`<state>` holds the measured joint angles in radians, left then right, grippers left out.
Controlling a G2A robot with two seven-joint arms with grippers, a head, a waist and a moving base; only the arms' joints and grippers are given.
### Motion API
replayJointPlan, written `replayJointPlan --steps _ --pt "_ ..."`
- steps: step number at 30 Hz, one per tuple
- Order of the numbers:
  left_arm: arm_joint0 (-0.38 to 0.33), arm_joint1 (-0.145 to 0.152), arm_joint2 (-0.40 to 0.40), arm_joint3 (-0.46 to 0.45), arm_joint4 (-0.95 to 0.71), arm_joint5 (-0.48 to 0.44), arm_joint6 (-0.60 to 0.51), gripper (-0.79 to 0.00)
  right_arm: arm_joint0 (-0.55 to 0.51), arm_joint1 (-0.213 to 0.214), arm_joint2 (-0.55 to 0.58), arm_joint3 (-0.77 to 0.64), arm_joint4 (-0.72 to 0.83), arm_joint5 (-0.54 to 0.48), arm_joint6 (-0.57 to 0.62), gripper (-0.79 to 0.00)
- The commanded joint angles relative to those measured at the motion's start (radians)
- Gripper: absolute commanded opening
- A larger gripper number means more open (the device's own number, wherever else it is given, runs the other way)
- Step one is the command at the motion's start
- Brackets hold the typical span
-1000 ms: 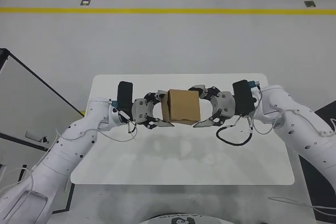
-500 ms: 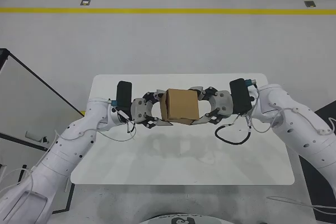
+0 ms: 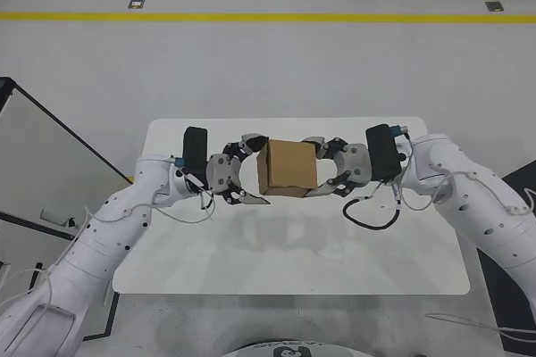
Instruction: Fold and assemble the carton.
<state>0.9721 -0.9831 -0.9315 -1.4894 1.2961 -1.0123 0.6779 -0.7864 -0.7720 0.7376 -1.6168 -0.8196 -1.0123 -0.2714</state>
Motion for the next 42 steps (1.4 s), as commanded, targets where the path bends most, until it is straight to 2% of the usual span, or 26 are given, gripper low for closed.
replayJointPlan --steps 1,9,20,23,33,38,42 --pt "0.001 0.002 -0.01 0.006 0.004 0.0 -0.002 0.0 -0.004 0.002 0.005 -0.001 -0.004 0.0 0.0 -0.785" --pt "0.018 0.017 -0.066 0.015 0.025 0.0 -0.017 0.0 -0.031 0.015 0.024 -0.004 -0.021 0.0 -0.011 -0.785" --pt "0.022 0.021 -0.07 0.004 0.039 0.0 -0.021 0.0 -0.038 0.02 0.027 -0.011 -0.024 0.0 -0.007 -0.785" --pt "0.041 0.025 -0.092 0.003 0.022 0.011 -0.058 0.0 -0.06 0.019 0.036 -0.009 -0.015 0.017 0.002 -0.785" --pt "0.12 0.092 -0.234 -0.012 0.131 0.0 -0.011 0.0 -0.125 0.033 0.097 0.029 0.006 0.0 0.025 -0.785" --pt "0.143 0.129 -0.248 -0.015 0.188 0.0 0.059 0.0 -0.133 0.037 0.098 0.029 0.029 0.0 0.048 -0.785" --pt "0.143 0.129 -0.248 -0.015 0.188 0.0 0.059 0.0 -0.133 0.037 0.098 0.029 0.029 0.0 0.048 -0.785"
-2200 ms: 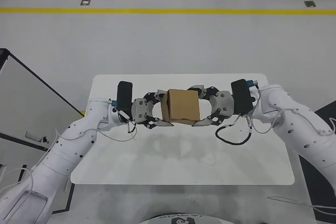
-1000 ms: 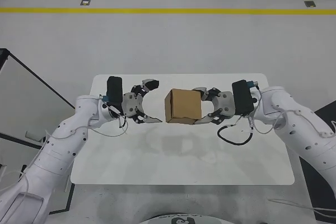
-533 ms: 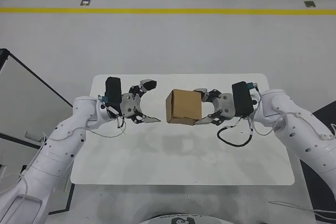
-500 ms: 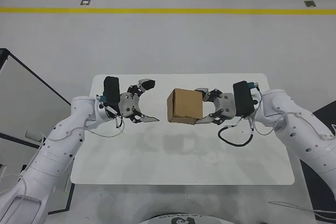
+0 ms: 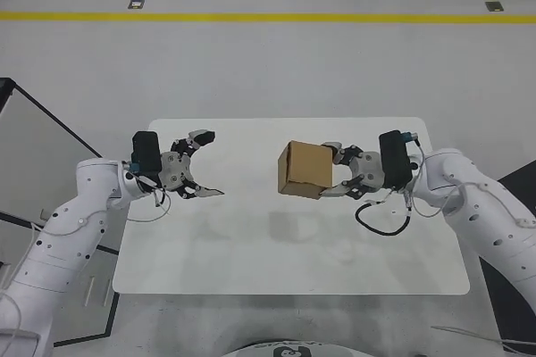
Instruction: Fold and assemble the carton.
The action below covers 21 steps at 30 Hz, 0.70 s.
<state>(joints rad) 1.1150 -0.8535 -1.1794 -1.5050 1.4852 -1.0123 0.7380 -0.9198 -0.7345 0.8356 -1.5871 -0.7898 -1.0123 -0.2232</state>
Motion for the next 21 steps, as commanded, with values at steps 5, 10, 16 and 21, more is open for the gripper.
replayJointPlan --steps 5,10,16,21 --pt "0.0 -0.001 0.0 0.0 -0.001 0.0 -0.001 0.0 0.006 -0.001 0.032 -0.103 -0.14 0.052 0.026 -0.785" --pt "0.0 -0.001 0.0 0.0 -0.001 0.0 -0.001 0.0 -0.047 0.01 0.102 -0.221 -0.405 0.161 -0.049 -0.785" --pt "0.0 -0.001 0.0 0.0 -0.001 0.0 -0.001 0.0 -0.09 0.017 0.134 -0.251 -0.497 0.214 -0.126 -0.785" --pt "0.0 -0.001 0.0 0.0 -0.001 0.0 -0.001 0.0 -0.089 0.016 0.135 -0.262 -0.512 0.222 -0.116 -0.785"
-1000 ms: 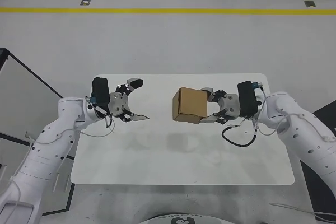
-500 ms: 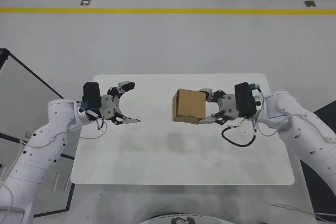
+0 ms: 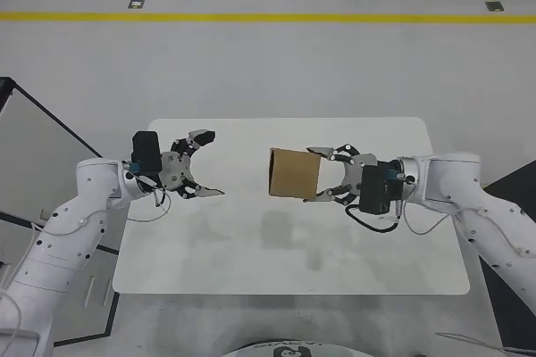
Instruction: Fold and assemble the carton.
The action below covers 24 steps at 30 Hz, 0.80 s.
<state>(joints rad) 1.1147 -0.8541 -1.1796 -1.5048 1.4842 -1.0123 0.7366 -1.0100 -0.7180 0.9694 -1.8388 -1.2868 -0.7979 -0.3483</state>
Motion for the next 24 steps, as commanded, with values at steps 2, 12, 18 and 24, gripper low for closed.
replayJointPlan --steps 2,12,18,24 --pt "0.0 0.0 0.0 0.0 0.0 0.0 0.0 0.0 -0.001 -0.002 0.019 -0.054 -0.055 0.05 -0.027 -0.785" --pt "0.0 0.0 0.0 0.0 0.0 0.0 0.0 0.0 -0.051 0.007 0.108 -0.094 -0.295 0.178 -0.225 -0.785" --pt "0.0 0.0 0.0 0.0 0.0 0.0 0.0 0.0 -0.047 0.005 0.118 -0.122 -0.368 0.21 -0.256 -0.785" --pt "0.0 0.0 0.0 0.0 0.0 0.0 0.0 0.0 -0.047 0.005 0.118 -0.122 -0.368 0.21 -0.256 -0.785"
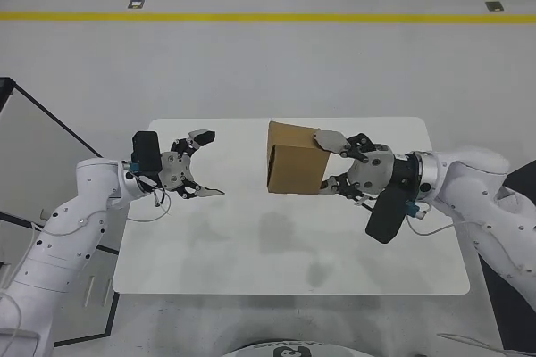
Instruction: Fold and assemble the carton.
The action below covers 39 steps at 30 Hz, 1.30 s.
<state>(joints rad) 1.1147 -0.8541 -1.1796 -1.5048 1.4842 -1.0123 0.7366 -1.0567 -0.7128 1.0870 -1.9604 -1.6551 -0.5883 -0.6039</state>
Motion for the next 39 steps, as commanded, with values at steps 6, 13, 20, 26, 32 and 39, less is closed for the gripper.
replayJointPlan --steps 6,13,20,26,32,39 --pt "0.0 0.0 0.0 0.0 0.0 0.0 0.0 0.0 -0.006 0.001 0.037 -0.048 -0.127 0.106 0.032 -0.785" --pt "0.0 0.0 0.0 0.0 0.0 0.0 0.0 0.0 -0.045 0.004 0.102 -0.094 -0.234 0.21 0.032 -0.785" --pt "0.0 0.0 0.0 0.0 0.0 0.0 0.0 0.0 -0.049 0.001 0.113 -0.16 -0.362 0.245 0.061 -0.785" --pt "0.0 0.0 0.0 0.0 0.0 0.0 0.0 0.0 -0.047 -0.001 0.11 -0.172 -0.373 0.253 0.07 -0.785" --pt "0.0 0.0 0.0 0.0 0.0 0.0 0.0 0.0 -0.053 -0.002 0.112 -0.18 -0.37 0.265 0.077 -0.785" --pt "0.0 0.0 0.0 0.0 0.0 0.0 0.0 0.0 -0.065 -0.001 0.141 -0.215 -0.543 0.326 0.061 -0.785"
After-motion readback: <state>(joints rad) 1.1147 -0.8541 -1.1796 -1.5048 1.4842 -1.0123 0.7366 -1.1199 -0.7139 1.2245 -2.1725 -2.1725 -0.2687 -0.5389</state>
